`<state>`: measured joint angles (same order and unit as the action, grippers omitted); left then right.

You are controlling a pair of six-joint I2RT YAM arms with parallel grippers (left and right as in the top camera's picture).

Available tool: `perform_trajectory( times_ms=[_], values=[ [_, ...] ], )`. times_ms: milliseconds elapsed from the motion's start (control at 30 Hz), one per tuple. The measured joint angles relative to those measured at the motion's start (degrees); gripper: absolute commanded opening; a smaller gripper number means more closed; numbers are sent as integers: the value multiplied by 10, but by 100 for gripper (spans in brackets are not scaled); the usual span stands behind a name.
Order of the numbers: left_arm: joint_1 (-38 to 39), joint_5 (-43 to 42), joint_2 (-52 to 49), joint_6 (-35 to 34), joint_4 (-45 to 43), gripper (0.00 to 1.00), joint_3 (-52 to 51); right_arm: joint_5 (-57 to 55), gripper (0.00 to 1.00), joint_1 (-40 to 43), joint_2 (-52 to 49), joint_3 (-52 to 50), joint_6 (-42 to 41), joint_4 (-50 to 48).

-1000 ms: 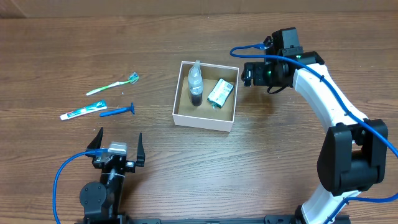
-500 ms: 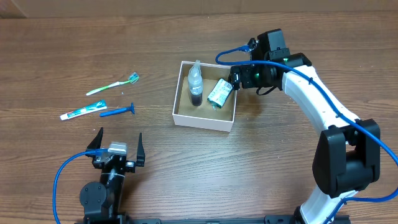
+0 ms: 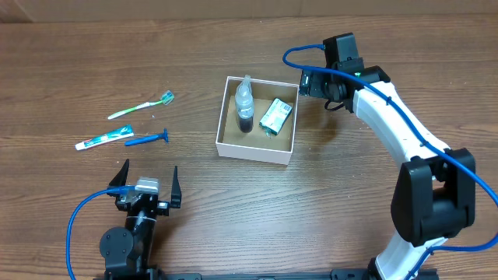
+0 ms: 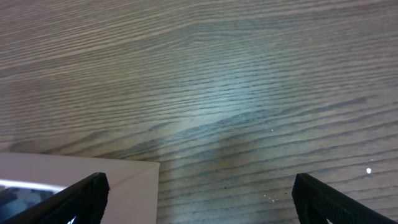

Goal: Pack container
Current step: 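Withdraw the right gripper up and away from the box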

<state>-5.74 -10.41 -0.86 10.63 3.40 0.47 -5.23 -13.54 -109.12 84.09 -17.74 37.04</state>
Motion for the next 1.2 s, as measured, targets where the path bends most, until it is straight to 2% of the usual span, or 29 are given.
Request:
perform_trajectory(
  times_ms=[133,300,767,933,1067,1200],
  values=[
    [0,0,0,0,0,100,0,-2,96,0,-38,1,-11,0],
    [0,0,0,0,0,100,0,11,96,0,-38,1,0,-5],
    [0,0,0,0,0,100,0,94,95,1,-38,1,97,-20],
    [0,0,0,0,0,100,0,104,100,1,-38,1,114,-26],
    [0,0,0,0,-2,100,0,97,100,28,-38,26,115,22],
    [0,-5,0,-8,-2,100,0,49,100,103,-32,95,95,104]
  ],
)
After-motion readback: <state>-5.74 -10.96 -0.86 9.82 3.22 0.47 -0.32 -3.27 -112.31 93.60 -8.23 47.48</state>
